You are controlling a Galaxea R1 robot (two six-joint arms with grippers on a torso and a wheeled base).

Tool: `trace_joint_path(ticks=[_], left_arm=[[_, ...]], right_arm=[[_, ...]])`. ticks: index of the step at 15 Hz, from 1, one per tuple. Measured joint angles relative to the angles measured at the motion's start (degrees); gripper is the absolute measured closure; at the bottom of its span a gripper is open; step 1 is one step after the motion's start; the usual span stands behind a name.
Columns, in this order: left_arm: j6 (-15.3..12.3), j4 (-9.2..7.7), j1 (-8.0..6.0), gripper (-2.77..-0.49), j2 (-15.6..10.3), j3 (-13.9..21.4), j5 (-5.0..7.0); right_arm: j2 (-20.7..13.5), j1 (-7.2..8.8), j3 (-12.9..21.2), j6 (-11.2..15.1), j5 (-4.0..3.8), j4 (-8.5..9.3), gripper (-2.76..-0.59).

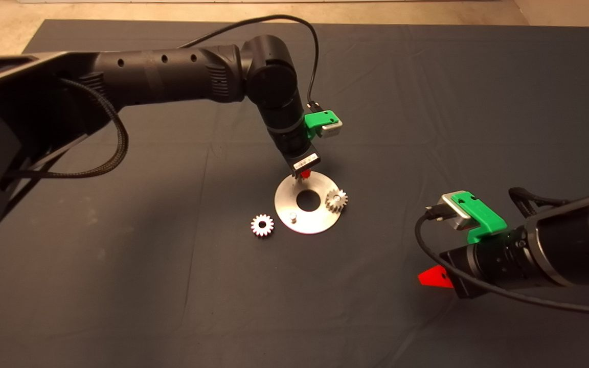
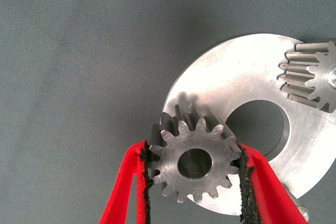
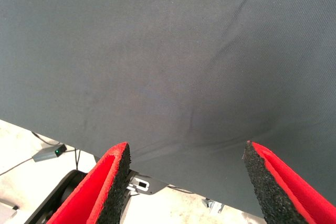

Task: Install three planetary gears onto the carrier pins

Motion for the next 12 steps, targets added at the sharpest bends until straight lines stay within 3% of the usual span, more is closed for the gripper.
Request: trace_joint_path(ticks=[9, 12], left_arm=[[0.0, 0.00, 0.00, -0.76, 0.0, 0.2, 0.05], [0.0, 0.02, 0.01, -0.76, 0.0, 0.2, 0.02]], right_arm=[[0.0, -0.01, 0.0, 0.0, 0.02, 0.00, -1.60], [0.0, -0.88, 0.0, 0.0, 0.04, 0.00, -1.60]])
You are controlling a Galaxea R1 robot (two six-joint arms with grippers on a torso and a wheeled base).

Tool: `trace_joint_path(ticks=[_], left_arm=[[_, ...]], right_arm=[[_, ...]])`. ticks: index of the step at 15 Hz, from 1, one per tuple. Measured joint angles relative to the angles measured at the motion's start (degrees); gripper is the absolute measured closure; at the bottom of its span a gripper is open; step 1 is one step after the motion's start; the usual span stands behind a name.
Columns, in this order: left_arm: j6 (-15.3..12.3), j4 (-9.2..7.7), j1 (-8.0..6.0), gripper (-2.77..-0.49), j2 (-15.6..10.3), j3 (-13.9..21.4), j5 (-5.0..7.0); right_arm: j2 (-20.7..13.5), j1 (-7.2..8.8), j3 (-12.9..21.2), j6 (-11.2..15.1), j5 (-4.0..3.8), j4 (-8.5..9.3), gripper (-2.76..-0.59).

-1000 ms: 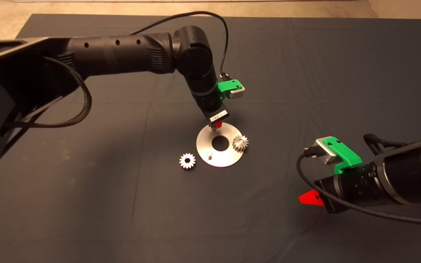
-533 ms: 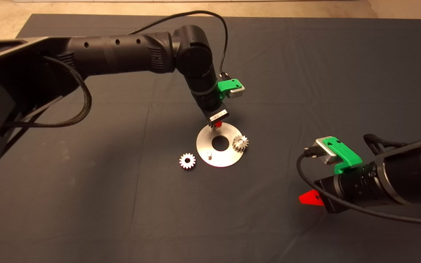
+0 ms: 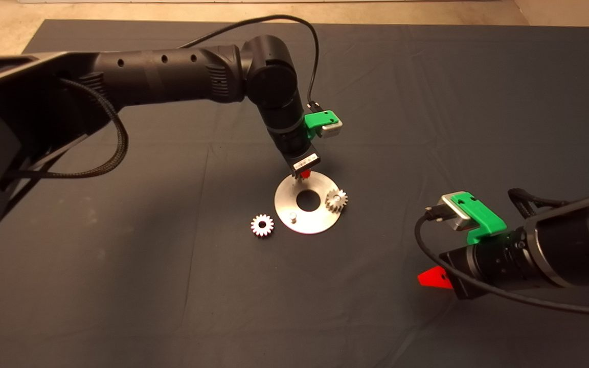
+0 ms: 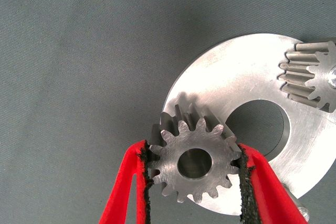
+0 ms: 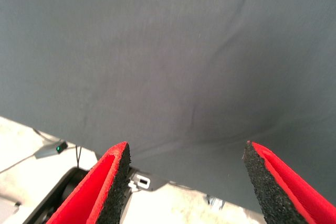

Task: Install three planetary gears onto the carrier pins

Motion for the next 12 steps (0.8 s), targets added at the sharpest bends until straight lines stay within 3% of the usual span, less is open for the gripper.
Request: trace_joint_path(ticks=[4, 12], left_arm=[[0.0, -0.02, 0.15, -0.76, -0.6, 0.3, -0.47], [0.0, 0.12, 0.17, -0.76, 0.1, 0.3, -0.05]], right_arm=[[-0.3, -1.61, 0.0, 0.0, -0.06, 0.00, -1.60], [-0.8, -1.85, 0.0, 0.0, -0.12, 0.00, -1.60]])
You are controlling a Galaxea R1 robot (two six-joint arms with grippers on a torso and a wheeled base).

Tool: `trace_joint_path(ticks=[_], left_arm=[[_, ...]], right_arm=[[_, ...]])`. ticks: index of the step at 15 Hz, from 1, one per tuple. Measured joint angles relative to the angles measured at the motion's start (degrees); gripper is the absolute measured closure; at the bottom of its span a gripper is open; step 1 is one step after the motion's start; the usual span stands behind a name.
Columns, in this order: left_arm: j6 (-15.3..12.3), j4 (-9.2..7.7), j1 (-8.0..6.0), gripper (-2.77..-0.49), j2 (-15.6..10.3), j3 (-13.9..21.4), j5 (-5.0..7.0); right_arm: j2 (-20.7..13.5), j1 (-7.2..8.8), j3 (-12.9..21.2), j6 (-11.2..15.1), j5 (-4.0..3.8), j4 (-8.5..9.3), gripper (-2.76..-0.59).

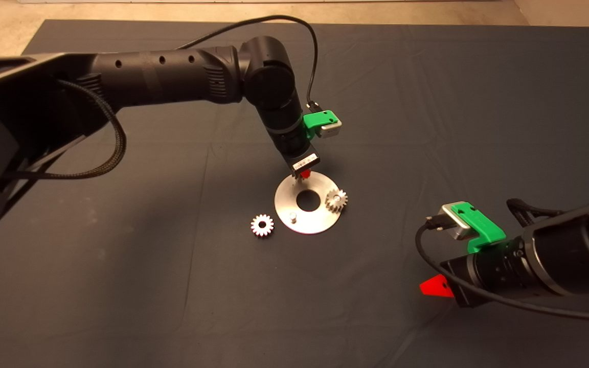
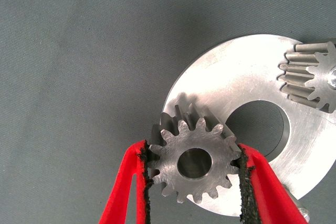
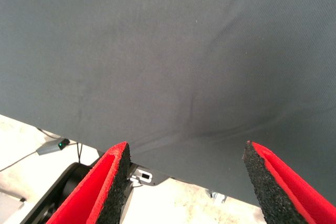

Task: Install three planetary gears onto the carrier pins

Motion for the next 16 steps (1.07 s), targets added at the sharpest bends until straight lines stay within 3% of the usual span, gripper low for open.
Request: trace_joint_path(ticks=[7, 10, 16], left_arm=[[0.0, 1.21, 0.02, -0.75, 1.2, 0.8, 2.53], [0.0, 1.29, 0.02, -0.76, 1.2, 0.8, 2.93], [0.1, 1.24, 0.00, -0.75, 1.2, 0.8, 3.25]], right_arm=[[-0.5, 0.00, 0.0, 0.0, -0.45, 0.00, -1.60], [-0.7, 0.02, 0.0, 0.0, -0.91, -0.01, -1.60], [-0.7, 0.02, 0.0, 0.0, -0.94, 0.00, -1.60]])
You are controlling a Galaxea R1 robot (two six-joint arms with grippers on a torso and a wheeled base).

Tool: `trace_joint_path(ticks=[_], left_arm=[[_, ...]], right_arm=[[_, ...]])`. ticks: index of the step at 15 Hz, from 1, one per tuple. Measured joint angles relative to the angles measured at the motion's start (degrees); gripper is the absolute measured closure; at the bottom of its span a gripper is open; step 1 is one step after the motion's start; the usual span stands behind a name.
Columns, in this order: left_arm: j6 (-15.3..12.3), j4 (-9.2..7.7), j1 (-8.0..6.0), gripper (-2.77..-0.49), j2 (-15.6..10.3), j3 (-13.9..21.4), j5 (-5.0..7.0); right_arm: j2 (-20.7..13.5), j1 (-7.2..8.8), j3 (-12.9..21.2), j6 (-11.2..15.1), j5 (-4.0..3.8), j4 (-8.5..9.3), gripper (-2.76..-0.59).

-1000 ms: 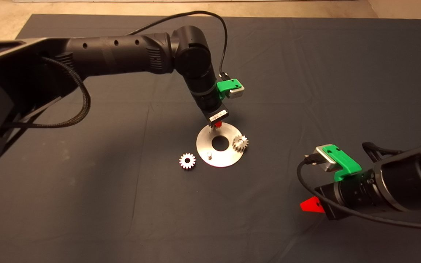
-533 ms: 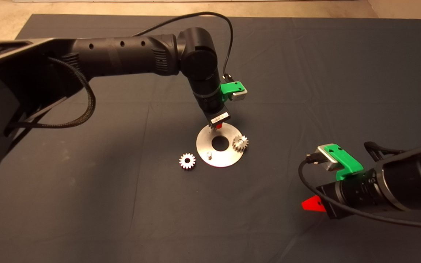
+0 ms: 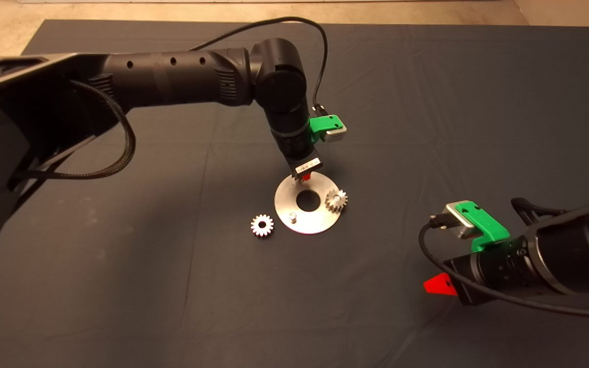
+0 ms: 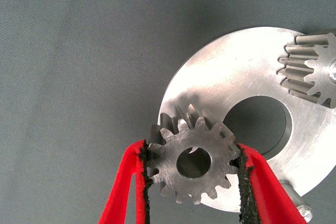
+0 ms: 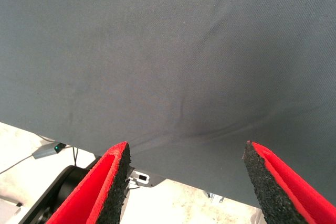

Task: Install three planetary gears onto the carrier pins

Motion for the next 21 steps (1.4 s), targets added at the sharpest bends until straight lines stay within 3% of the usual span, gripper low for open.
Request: trace_joint_path(ticks=[14, 17, 18, 21], left_arm=[[0.0, 0.13, -0.05, -0.76, 0.3, -0.1, 0.41], [0.4, -0.71, -0.22, -0.76, 0.4, -1.4, 0.30], [1.6, -0.96, -0.33, -0.75, 0.5, -2.0, 0.48], [1.9, -1.35, 0.20, -0.75, 0.9, -3.1, 0.83]], right_arm=[[0.0, 0.00, 0.0, 0.0, 0.02, 0.00, -1.60], [0.0, -0.02, 0.0, 0.0, 0.02, 0.00, -1.60], [0.0, 0.00, 0.0, 0.0, 0.00, 0.00, -1.60], [0.0, 0.00, 0.0, 0.0, 0.00, 0.00, -1.60]])
